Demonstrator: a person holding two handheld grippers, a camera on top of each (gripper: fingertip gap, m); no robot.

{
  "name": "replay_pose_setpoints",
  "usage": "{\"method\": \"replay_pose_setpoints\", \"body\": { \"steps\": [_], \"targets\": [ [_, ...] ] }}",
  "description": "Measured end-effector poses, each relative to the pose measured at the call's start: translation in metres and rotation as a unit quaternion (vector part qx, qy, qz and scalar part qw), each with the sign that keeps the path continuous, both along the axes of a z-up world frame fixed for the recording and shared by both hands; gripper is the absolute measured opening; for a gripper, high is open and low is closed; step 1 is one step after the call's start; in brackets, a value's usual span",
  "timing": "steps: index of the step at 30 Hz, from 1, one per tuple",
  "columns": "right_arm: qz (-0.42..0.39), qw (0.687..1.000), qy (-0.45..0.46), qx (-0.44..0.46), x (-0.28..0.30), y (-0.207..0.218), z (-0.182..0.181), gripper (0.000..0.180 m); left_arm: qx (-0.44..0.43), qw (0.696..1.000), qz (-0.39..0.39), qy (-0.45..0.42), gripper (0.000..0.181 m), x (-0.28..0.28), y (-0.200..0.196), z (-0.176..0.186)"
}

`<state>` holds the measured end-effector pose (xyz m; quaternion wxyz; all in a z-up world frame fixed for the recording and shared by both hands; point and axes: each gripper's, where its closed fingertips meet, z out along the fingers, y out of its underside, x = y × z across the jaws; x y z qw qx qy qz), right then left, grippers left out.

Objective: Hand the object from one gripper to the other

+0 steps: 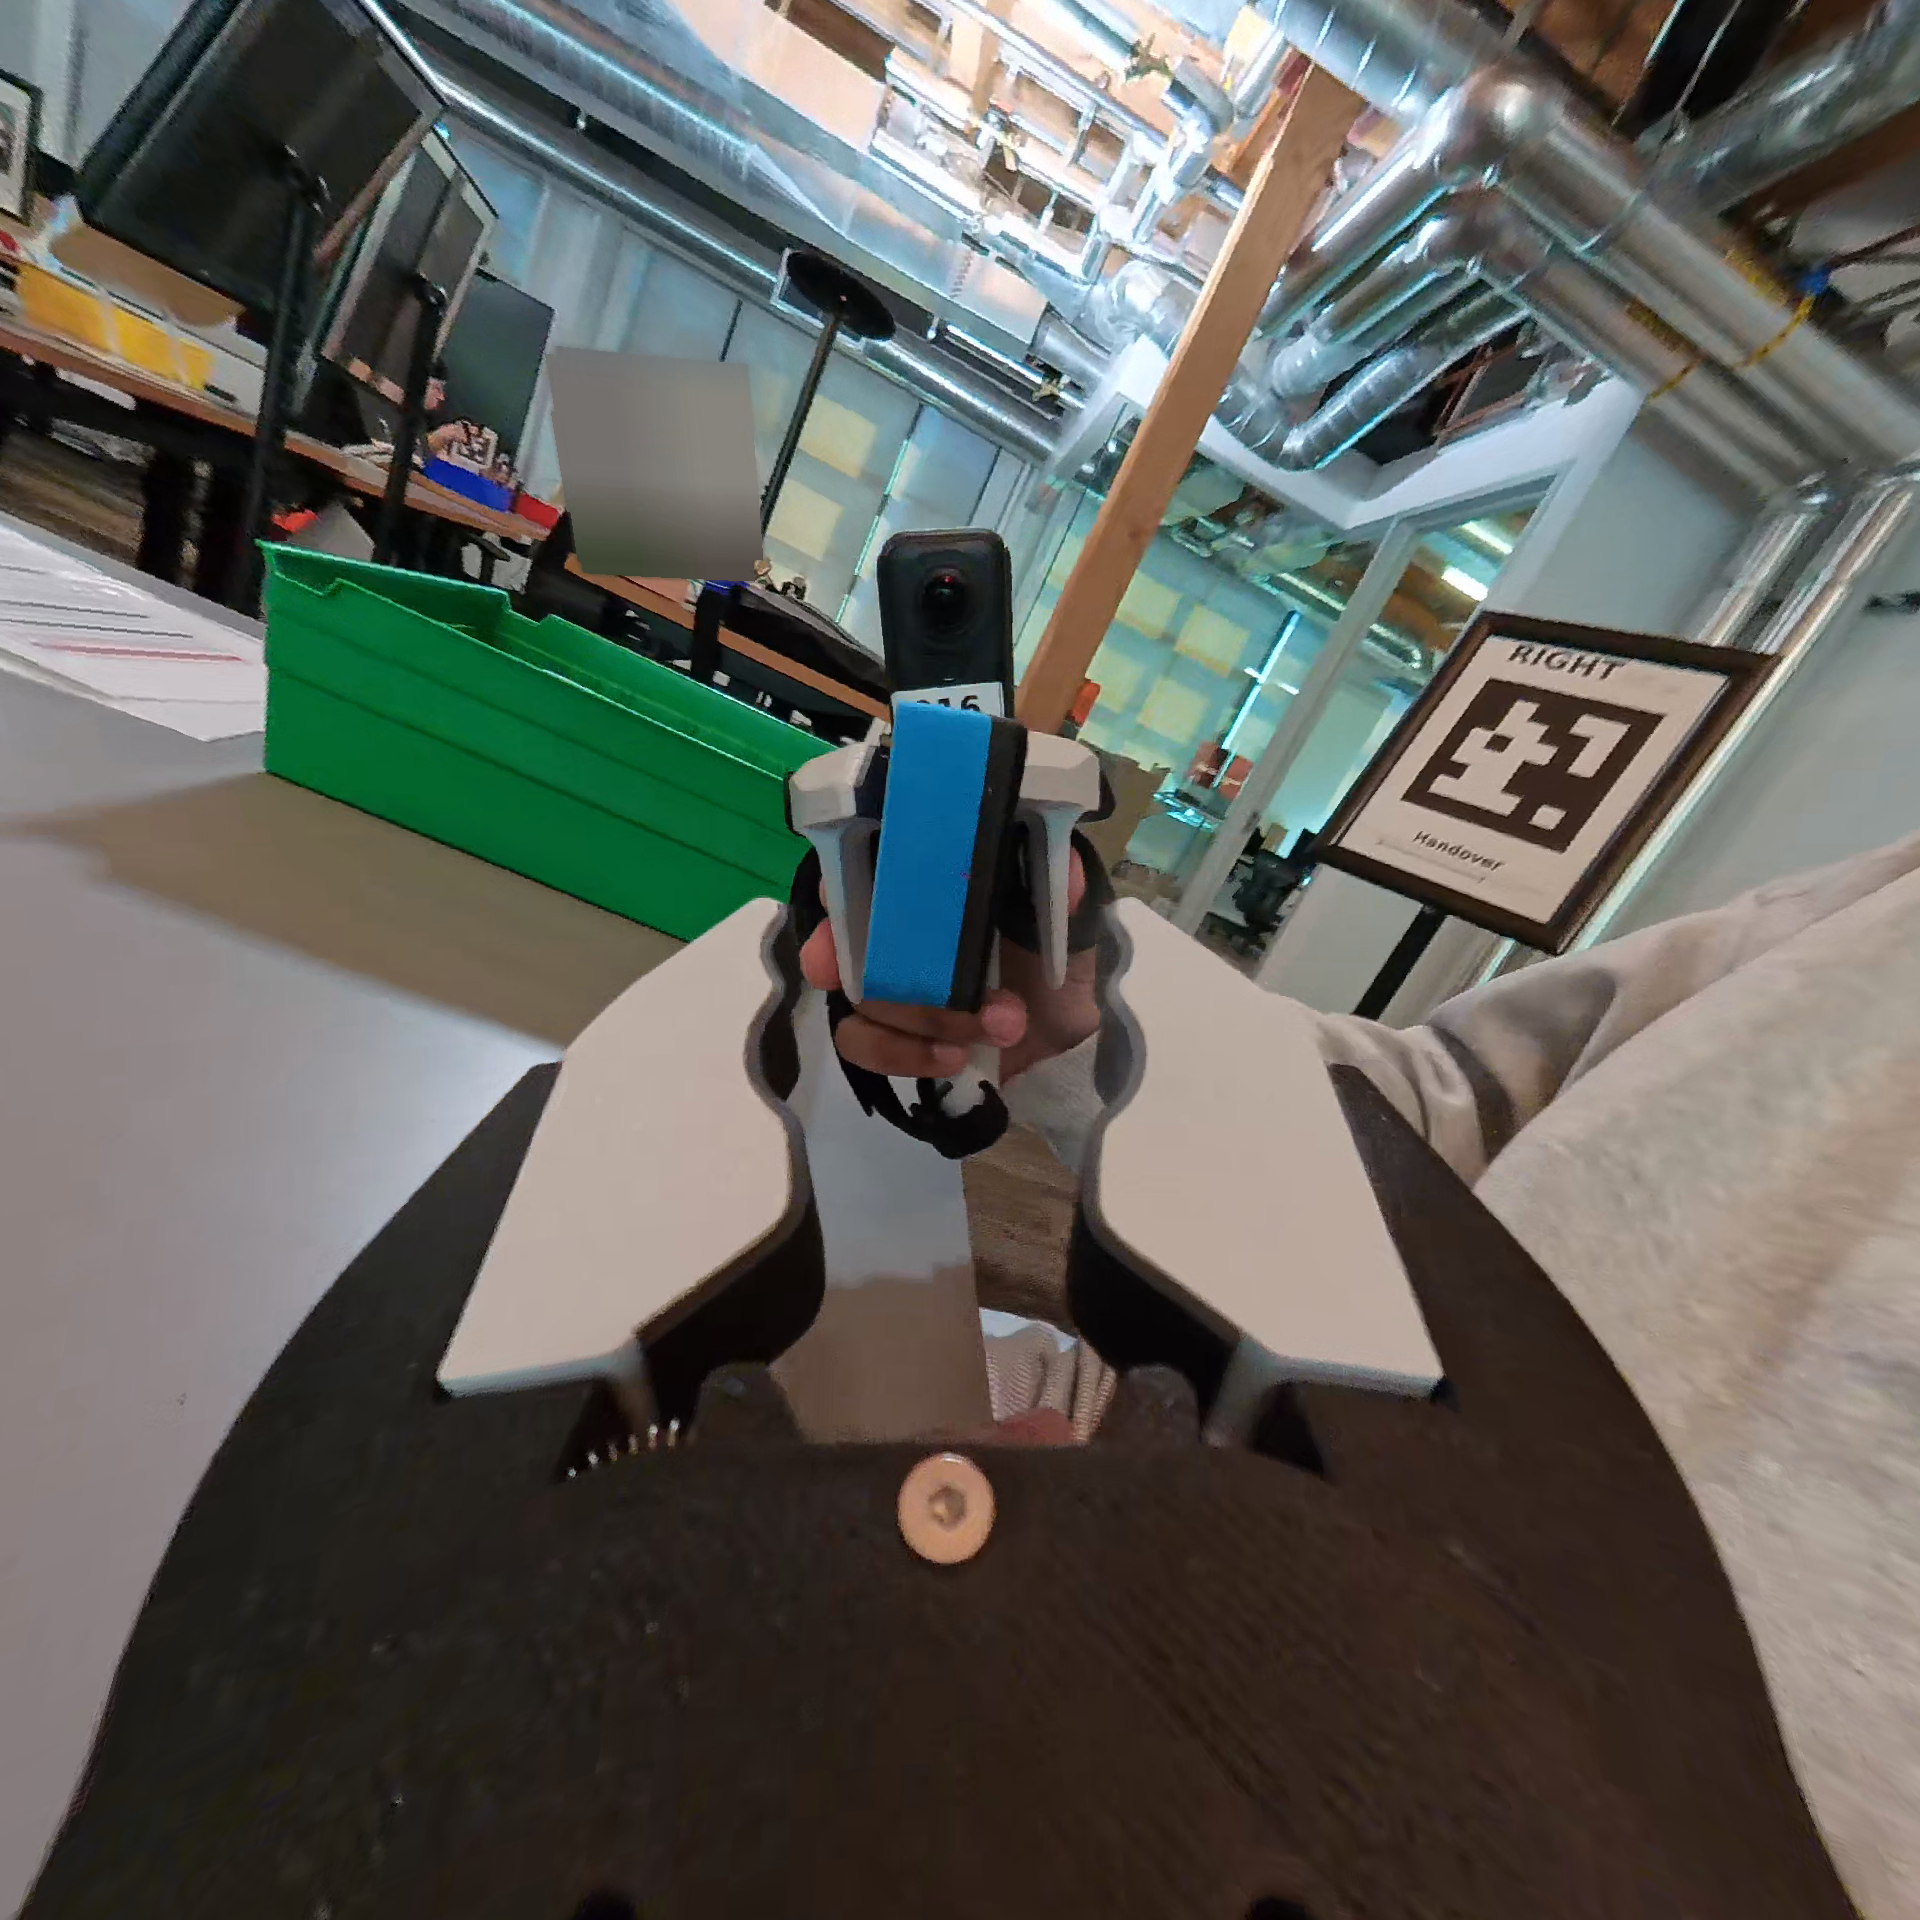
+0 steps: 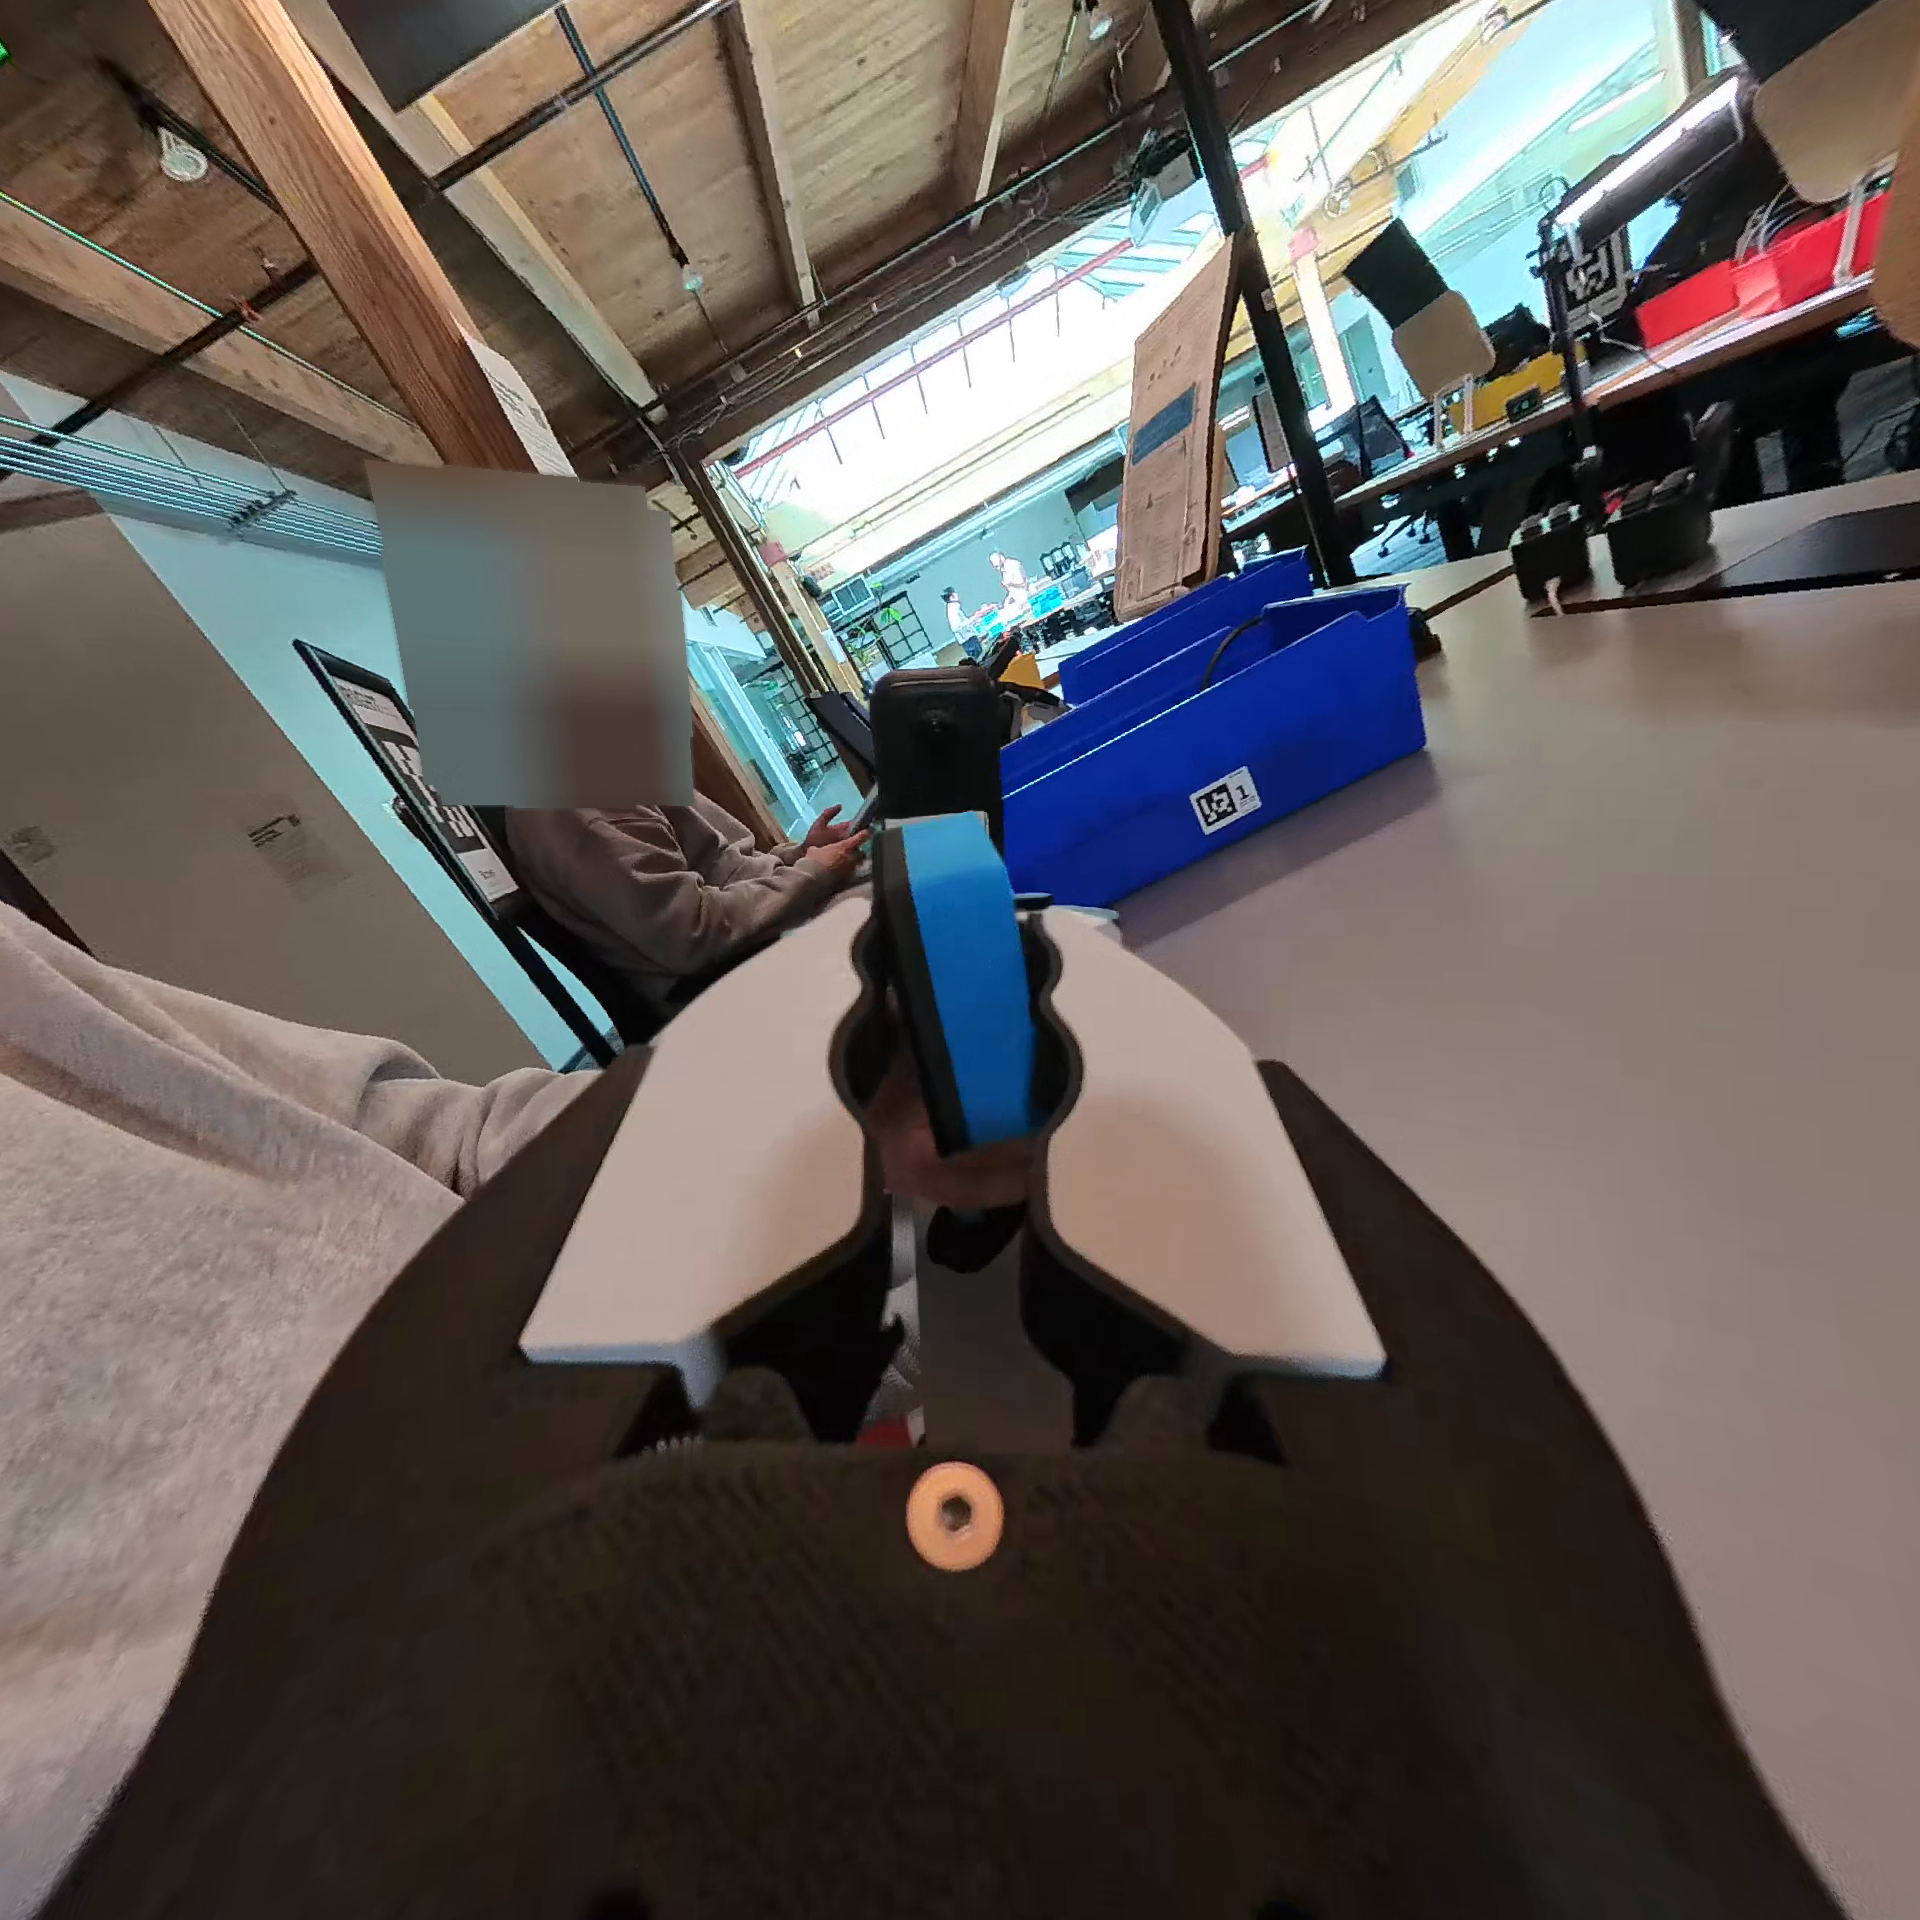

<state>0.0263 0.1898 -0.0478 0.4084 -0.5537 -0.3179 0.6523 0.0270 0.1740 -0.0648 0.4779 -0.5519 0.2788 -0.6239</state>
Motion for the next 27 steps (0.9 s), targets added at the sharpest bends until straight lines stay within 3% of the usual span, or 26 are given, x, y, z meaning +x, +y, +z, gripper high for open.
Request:
{"method": "replay_pose_setpoints", "body": {
  "steps": [3, 7, 10, 13, 15, 19, 24, 26, 27],
  "targets": [
    [0.004, 1.000, 0.000, -0.002, -0.003, -0.002, -0.001, 0.025, 0.009, 0.999, -0.010, 0.031, 0.022, 0.004, -0.004, -0.008],
    [0.000, 1.000, 0.010, 0.011, -0.002, -0.001, -0.001, 0.026, 0.002, 1.000, -0.007, 0.029, 0.021, 0.005, -0.003, -0.007],
    [-0.040, 0.999, 0.011, 0.023, 0.000, 0.011, -0.003, 0.058, -0.010, 1.000, 0.014, 0.024, 0.021, 0.002, 0.003, -0.008],
    [-0.097, 0.995, -0.009, 0.021, 0.005, 0.025, -0.007, 0.065, 0.015, 0.992, 0.104, 0.066, 0.021, -0.007, 0.020, -0.013],
    [-0.156, 0.985, -0.055, 0.039, 0.009, 0.037, -0.016, 0.065, 0.063, 0.968, 0.194, 0.144, 0.022, -0.016, 0.033, -0.021],
    [-0.254, 0.955, -0.120, 0.098, 0.008, 0.048, -0.023, 0.081, 0.149, 0.887, 0.350, 0.262, 0.022, -0.035, 0.046, -0.022],
    [-0.245, 0.963, -0.081, 0.082, -0.015, 0.027, -0.014, 0.078, 0.233, 0.838, 0.374, 0.322, 0.022, -0.012, 0.033, -0.023],
    [-0.254, 0.960, -0.083, 0.087, -0.013, 0.024, -0.012, 0.058, 0.249, 0.832, 0.373, 0.328, 0.021, -0.003, 0.028, -0.024],
    [-0.257, 0.958, -0.088, 0.092, -0.011, 0.024, -0.012, 0.058, 0.252, 0.830, 0.375, 0.326, 0.022, -0.001, 0.027, -0.024]
  ]
}}
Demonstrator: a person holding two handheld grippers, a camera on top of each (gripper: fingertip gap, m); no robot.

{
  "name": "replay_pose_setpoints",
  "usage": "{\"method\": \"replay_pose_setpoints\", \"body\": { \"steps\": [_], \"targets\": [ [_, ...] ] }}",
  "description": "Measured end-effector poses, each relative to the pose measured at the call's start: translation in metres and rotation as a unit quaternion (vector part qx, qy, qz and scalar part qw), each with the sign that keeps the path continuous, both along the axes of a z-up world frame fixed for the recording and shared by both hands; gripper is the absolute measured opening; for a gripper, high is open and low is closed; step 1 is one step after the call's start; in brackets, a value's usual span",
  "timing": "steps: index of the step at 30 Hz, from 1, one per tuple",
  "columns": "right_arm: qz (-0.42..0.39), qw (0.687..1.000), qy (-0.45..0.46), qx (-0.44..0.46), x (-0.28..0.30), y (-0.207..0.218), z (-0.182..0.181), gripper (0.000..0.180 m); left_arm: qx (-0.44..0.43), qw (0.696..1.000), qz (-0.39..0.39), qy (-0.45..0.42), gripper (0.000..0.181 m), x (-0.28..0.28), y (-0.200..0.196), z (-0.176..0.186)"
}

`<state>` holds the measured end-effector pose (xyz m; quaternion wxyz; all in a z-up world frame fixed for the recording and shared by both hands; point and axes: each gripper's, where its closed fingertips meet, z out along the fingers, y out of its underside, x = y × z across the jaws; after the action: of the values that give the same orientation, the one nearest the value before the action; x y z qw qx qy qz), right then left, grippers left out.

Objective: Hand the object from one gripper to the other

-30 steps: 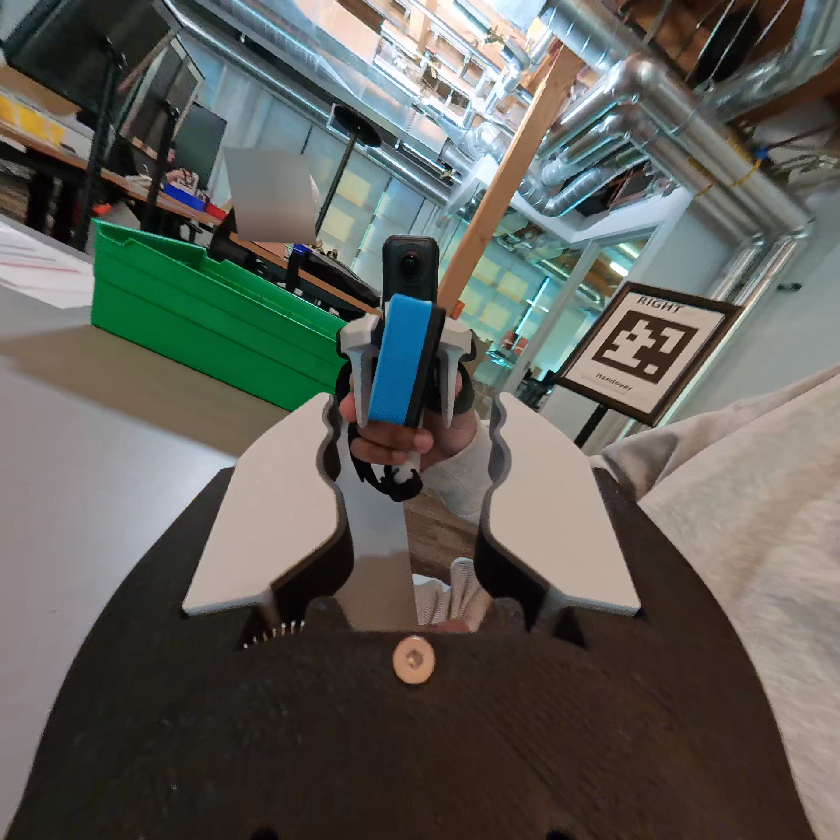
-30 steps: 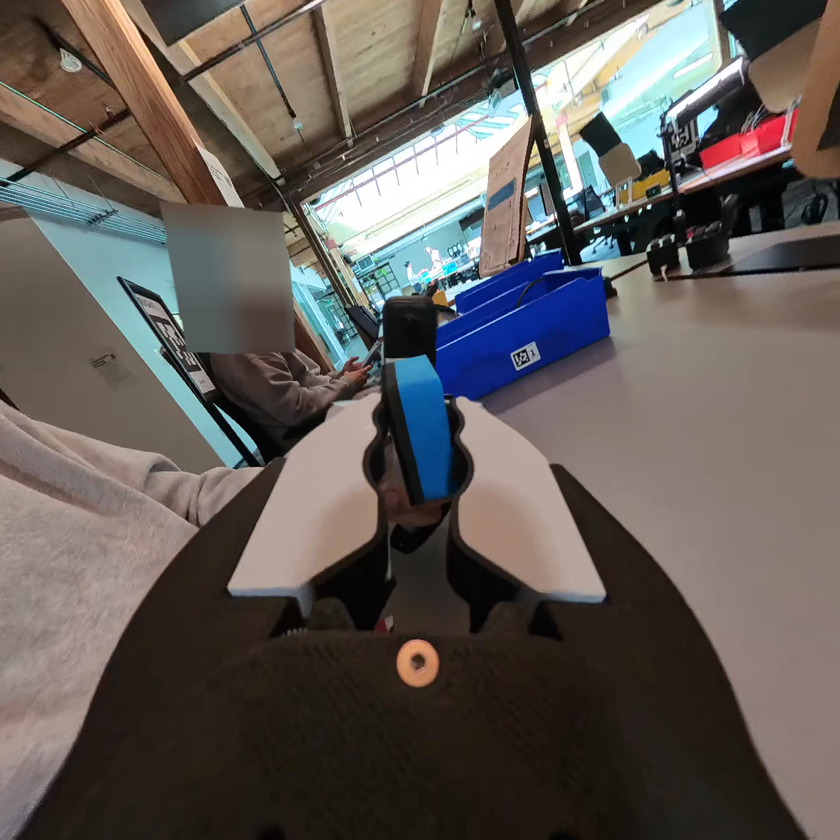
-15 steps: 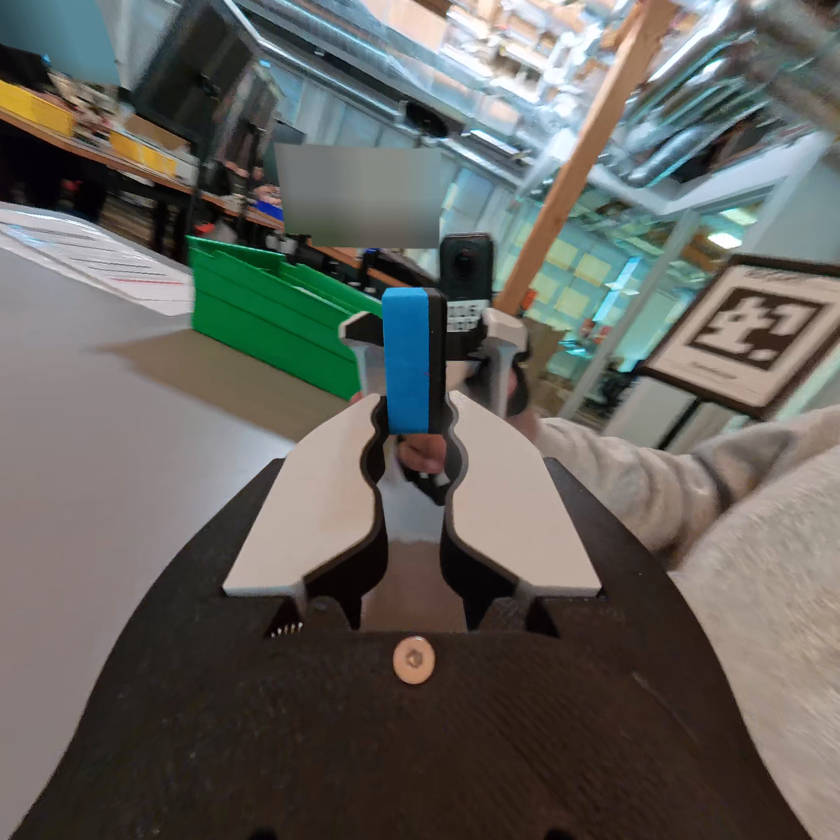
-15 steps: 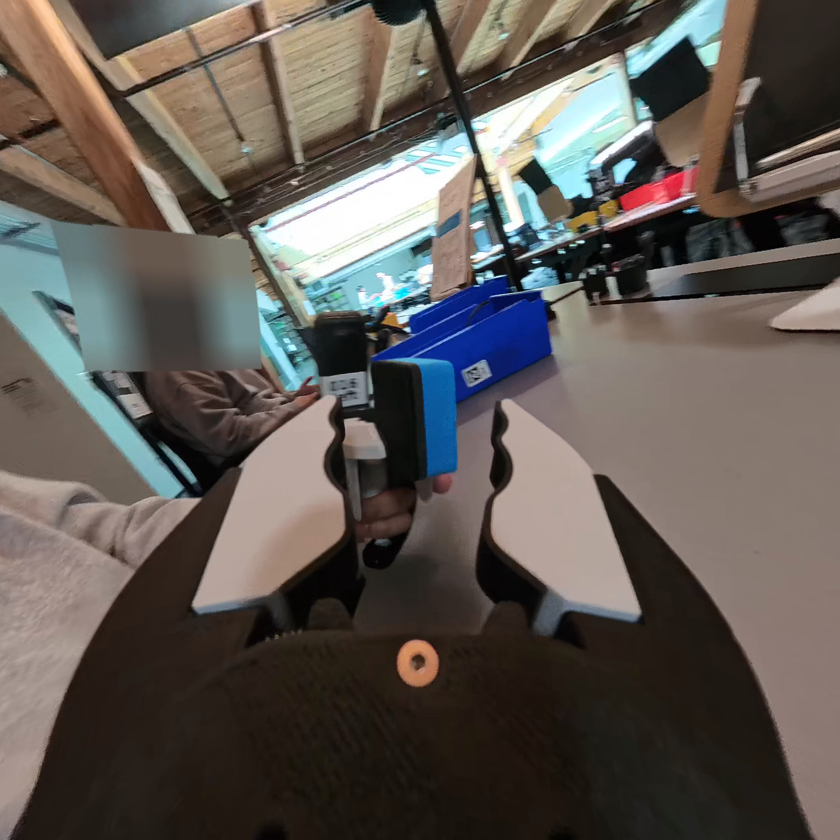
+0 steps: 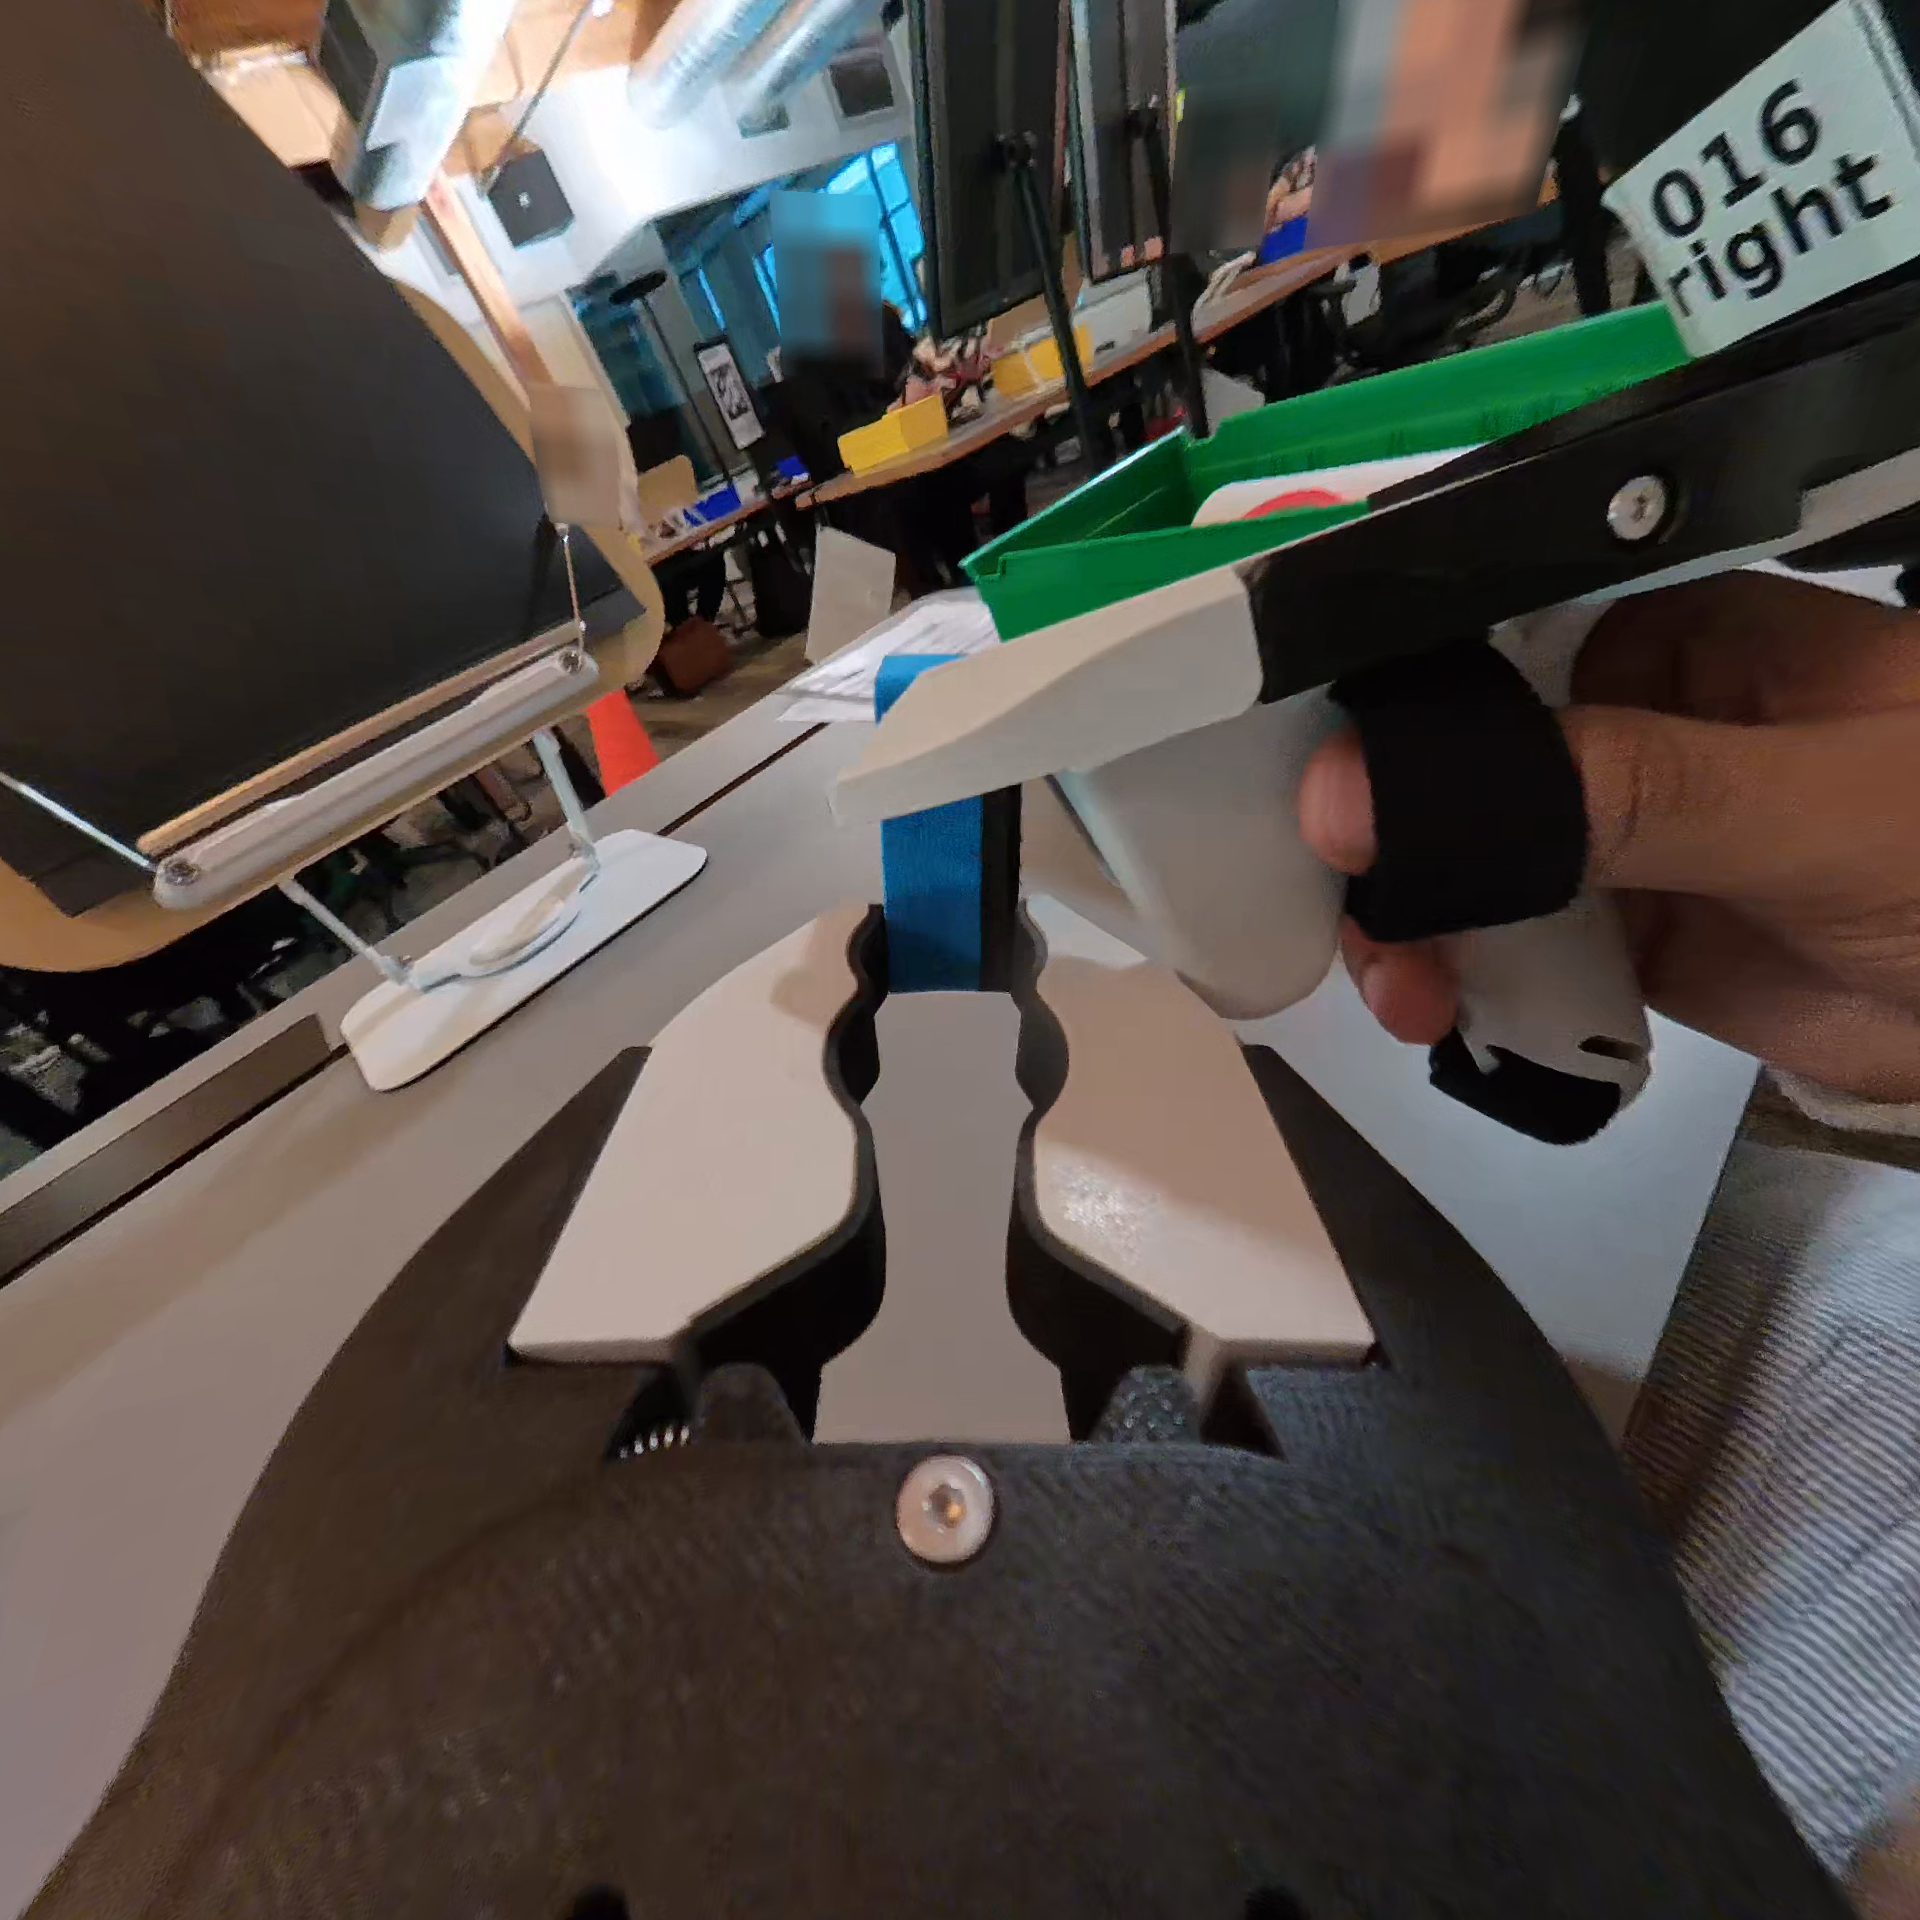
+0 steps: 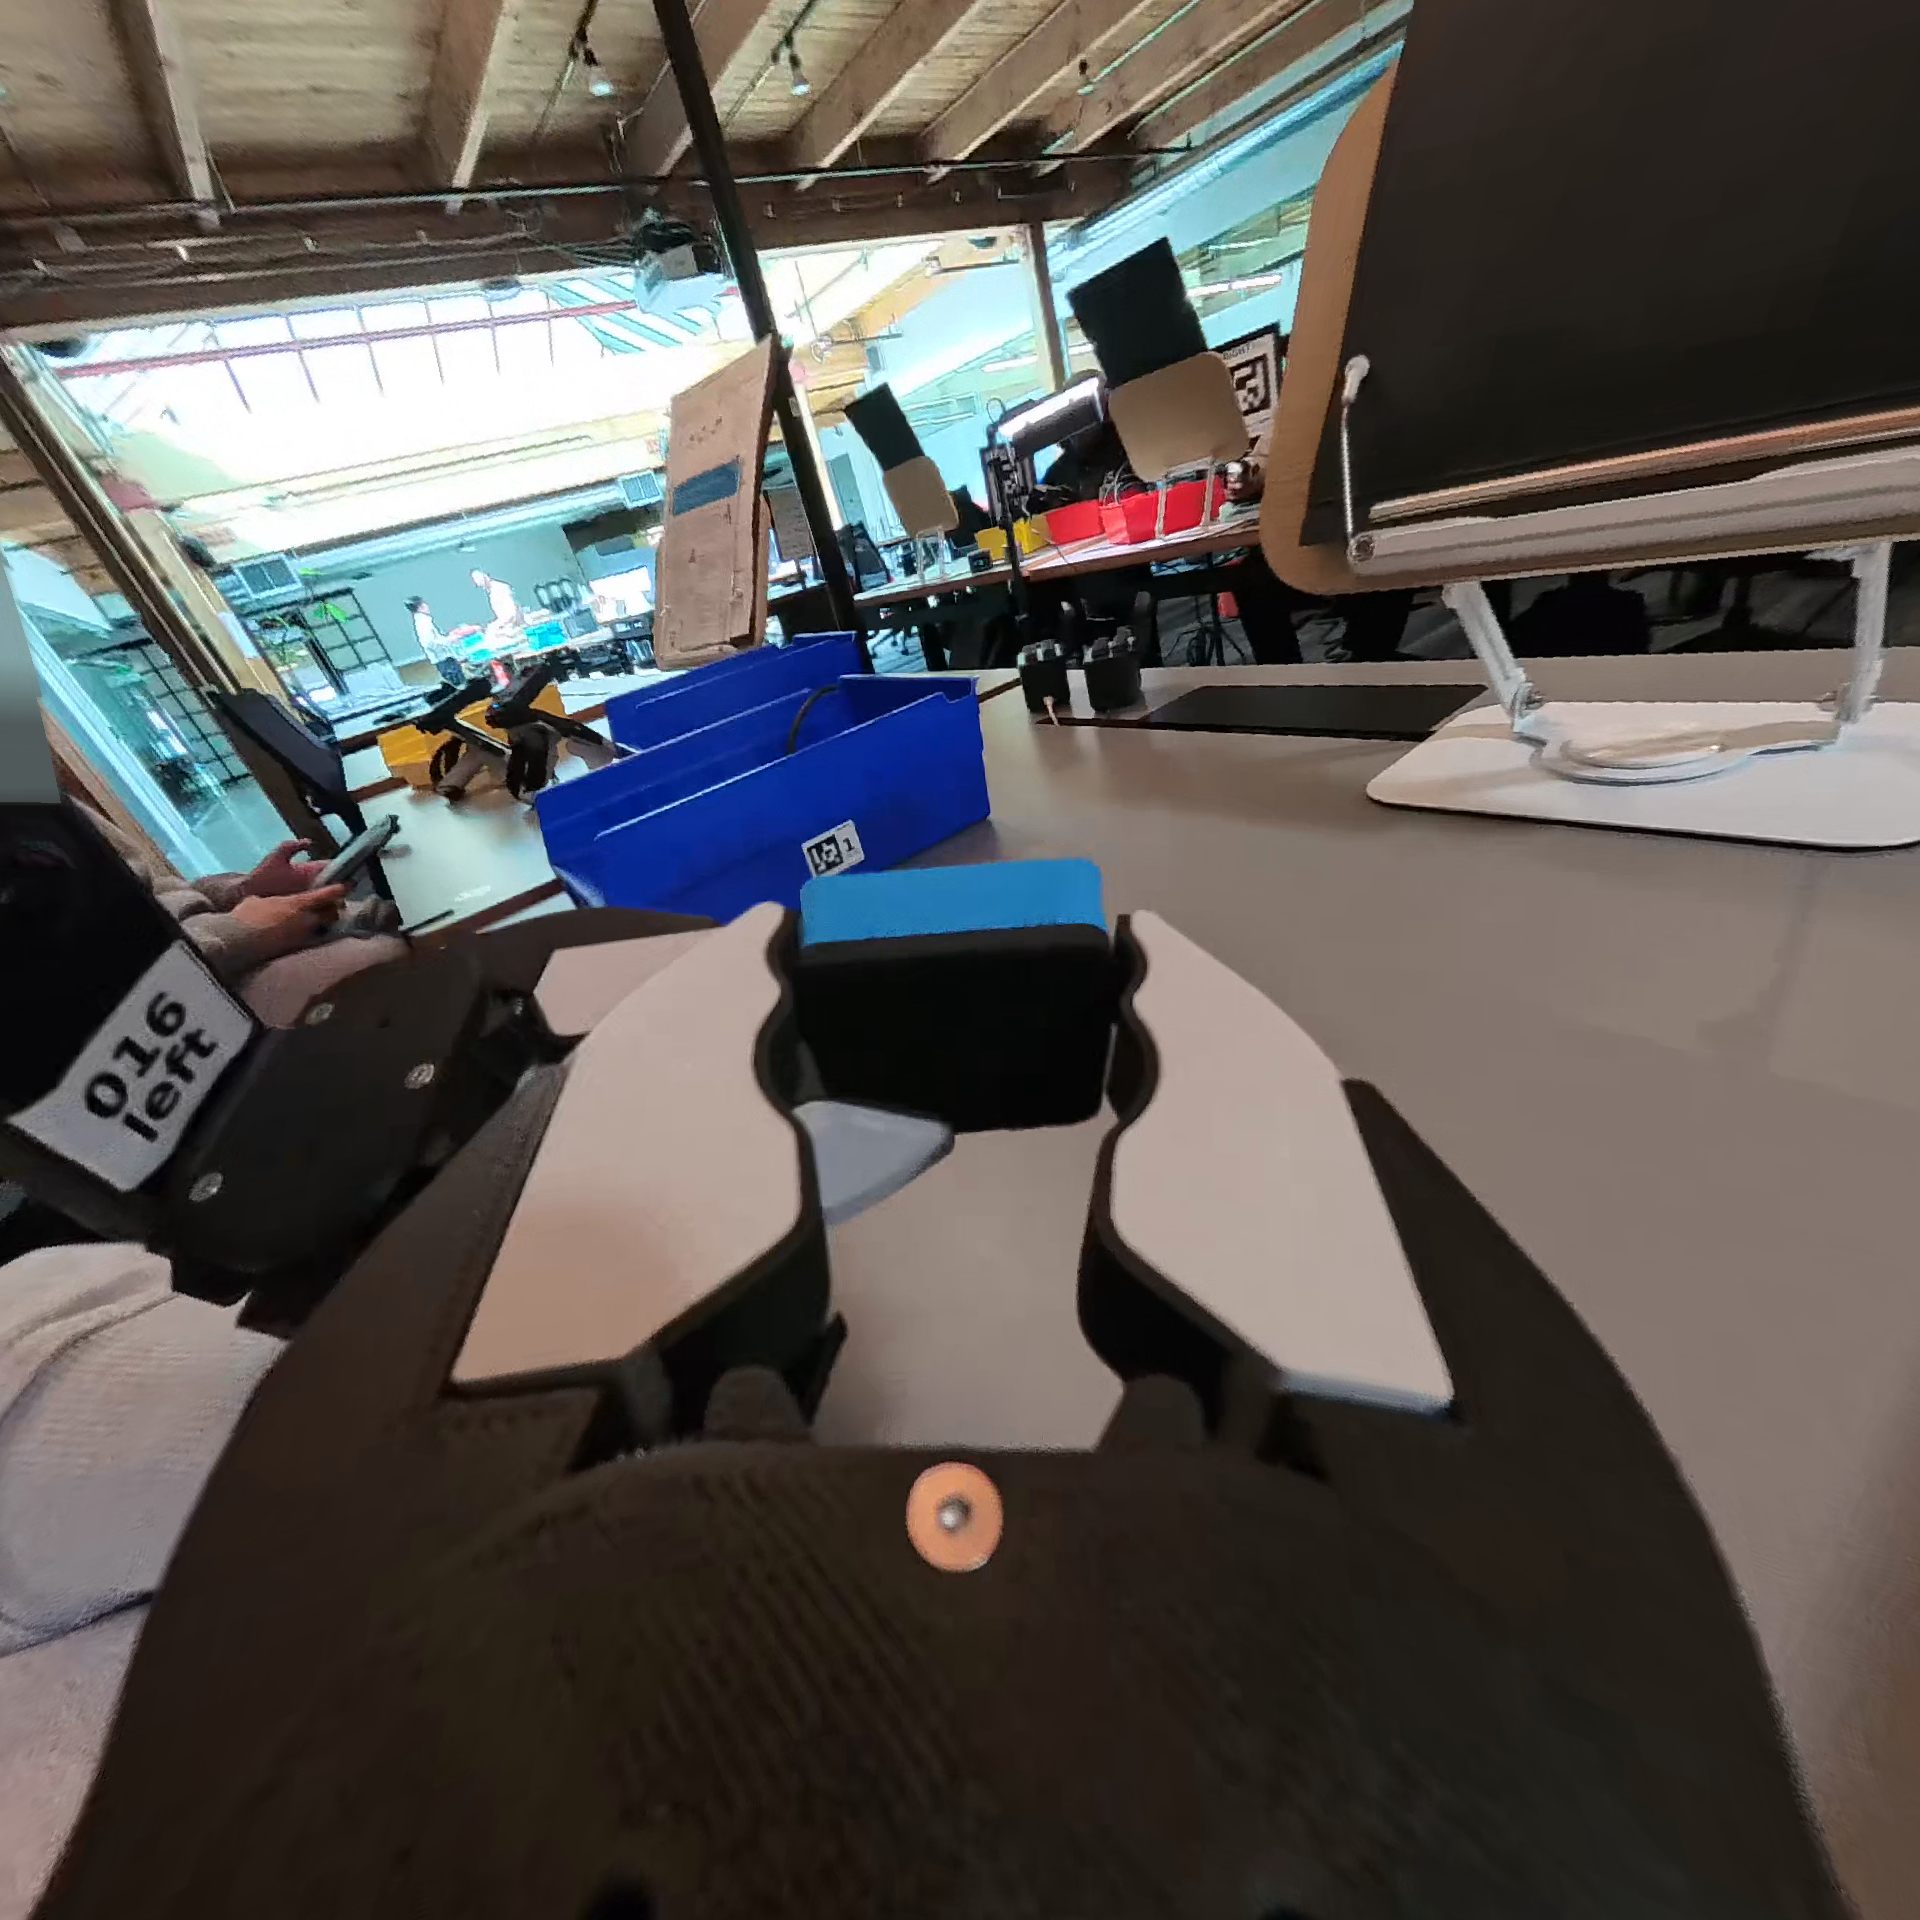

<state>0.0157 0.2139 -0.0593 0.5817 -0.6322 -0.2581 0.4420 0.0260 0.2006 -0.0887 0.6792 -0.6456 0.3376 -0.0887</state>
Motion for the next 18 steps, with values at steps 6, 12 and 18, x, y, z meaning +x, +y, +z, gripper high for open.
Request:
{"method": "replay_pose_setpoints", "body": {
  "steps": [6, 12, 18],
  "targets": [
    [0.015, 0.999, -0.013, 0.038, 0.004, -0.003, 0.010, 0.058, 0.000, 0.999, -0.036, -0.042, 0.039, 0.003, -0.003, 0.008],
    [0.166, 0.985, 0.027, 0.033, 0.016, -0.016, 0.020, 0.057, -0.042, 0.983, -0.145, -0.101, 0.086, 0.006, -0.005, 0.013],
    [0.279, 0.959, -0.027, 0.030, 0.023, -0.039, 0.002, 0.058, -0.244, 0.898, -0.337, -0.145, 0.094, 0.029, -0.040, -0.012]
  ]
}}
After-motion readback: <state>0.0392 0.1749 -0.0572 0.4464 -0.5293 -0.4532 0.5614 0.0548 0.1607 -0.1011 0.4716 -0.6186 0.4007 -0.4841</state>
